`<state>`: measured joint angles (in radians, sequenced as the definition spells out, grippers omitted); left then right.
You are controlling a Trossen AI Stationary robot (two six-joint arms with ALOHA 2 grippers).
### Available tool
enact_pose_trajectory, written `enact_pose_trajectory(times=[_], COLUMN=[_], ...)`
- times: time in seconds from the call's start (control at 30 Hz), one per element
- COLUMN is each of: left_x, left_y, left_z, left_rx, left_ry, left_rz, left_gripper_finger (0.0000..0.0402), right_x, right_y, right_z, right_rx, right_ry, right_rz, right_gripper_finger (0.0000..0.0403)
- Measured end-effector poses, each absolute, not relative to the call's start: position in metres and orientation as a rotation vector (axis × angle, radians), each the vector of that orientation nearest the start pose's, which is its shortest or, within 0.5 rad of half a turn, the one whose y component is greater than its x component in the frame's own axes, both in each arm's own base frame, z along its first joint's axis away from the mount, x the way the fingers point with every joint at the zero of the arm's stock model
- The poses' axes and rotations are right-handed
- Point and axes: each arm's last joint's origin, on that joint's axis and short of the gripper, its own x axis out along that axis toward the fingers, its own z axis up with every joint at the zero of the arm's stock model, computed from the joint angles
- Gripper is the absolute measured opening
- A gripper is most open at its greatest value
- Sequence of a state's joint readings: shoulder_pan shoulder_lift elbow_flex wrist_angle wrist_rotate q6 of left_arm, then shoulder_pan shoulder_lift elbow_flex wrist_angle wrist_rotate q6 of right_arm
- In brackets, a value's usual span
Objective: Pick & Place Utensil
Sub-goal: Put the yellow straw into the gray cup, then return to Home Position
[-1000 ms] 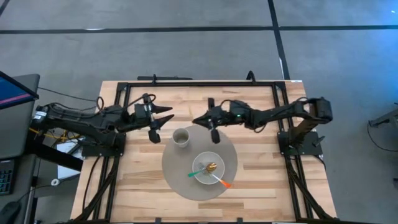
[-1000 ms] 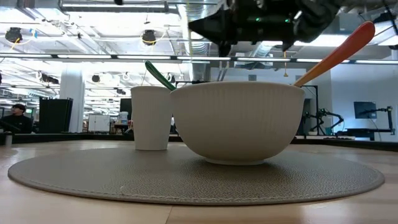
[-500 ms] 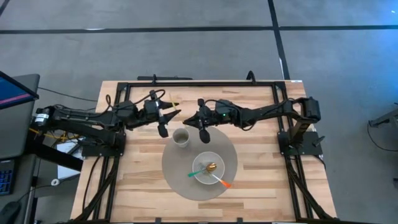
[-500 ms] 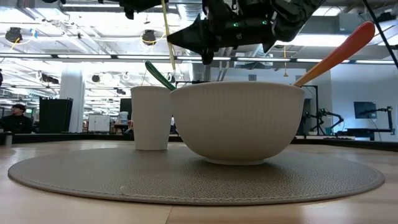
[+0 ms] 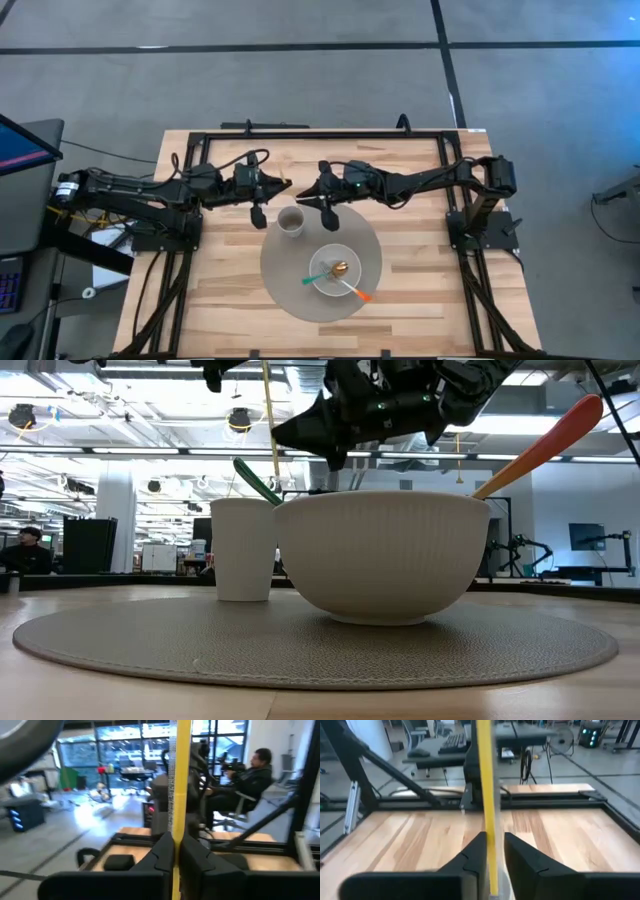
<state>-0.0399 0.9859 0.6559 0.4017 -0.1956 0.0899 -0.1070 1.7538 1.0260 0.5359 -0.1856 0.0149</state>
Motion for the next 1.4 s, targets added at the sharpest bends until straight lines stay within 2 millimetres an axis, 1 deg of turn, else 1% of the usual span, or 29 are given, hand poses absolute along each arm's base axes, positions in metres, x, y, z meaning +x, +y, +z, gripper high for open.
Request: enact_pose_trajectory(times=[0.1,0.2,0.27,0.37,0.47,0.53,0.67,0.77,0.9,1.1,1.27,1.4], left_x=[0.222,0.219,0.217,0.217,0.220,0.223,0.228,0.232,0.236,0.237,0.230,0.214], left_y=[-0.004,-0.004,-0.004,-0.006,-0.006,-0.005,-0.003,-0.003,-0.004,-0.004,-0.004,-0.003], left_z=[0.306,0.309,0.309,0.303,0.292,0.285,0.266,0.255,0.249,0.247,0.256,0.276], left_rx=[0.066,0.056,0.019,-0.029,-0.050,-0.046,-0.025,-0.017,-0.015,-0.010,-0.018,-0.031], left_ry=[-0.052,-0.063,-0.060,0.007,0.097,0.127,0.189,0.234,0.261,0.276,0.232,0.138], left_rz=[0.137,0.142,0.139,0.129,0.137,0.168,0.246,0.259,0.257,0.258,0.256,0.253], left_gripper_finger=[0.0009,0.0012,0.0013,0.0009,0.0011,0.0011,0.0010,0.0018,0.0045,0.0108,0.0167,0.0199], right_x=[0.383,0.383,0.381,0.376,0.369,0.365,0.352,0.338,0.314,0.270,0.240,0.222], right_y=[-0.036,-0.036,-0.037,-0.043,-0.049,-0.054,-0.061,-0.064,-0.065,-0.063,-0.058,-0.053], right_z=[0.223,0.221,0.218,0.217,0.222,0.228,0.250,0.266,0.294,0.331,0.347,0.352], right_rx=[0.031,0.033,0.021,-0.015,-0.073,-0.088,-0.065,-0.057,-0.044,-0.037,-0.025,-0.005], right_ry=[0.228,0.243,0.280,0.352,0.393,0.393,0.363,0.365,0.342,0.315,0.329,0.357], right_rz=[0.079,0.077,0.063,0.025,-0.023,-0.067,-0.129,-0.144,-0.166,-0.195,-0.205,-0.202], right_gripper_finger=[0.0079,0.0101,0.0115,0.0136,0.0157,0.0169,0.0186,0.0193,0.0195,0.0190,0.0190,0.0192])
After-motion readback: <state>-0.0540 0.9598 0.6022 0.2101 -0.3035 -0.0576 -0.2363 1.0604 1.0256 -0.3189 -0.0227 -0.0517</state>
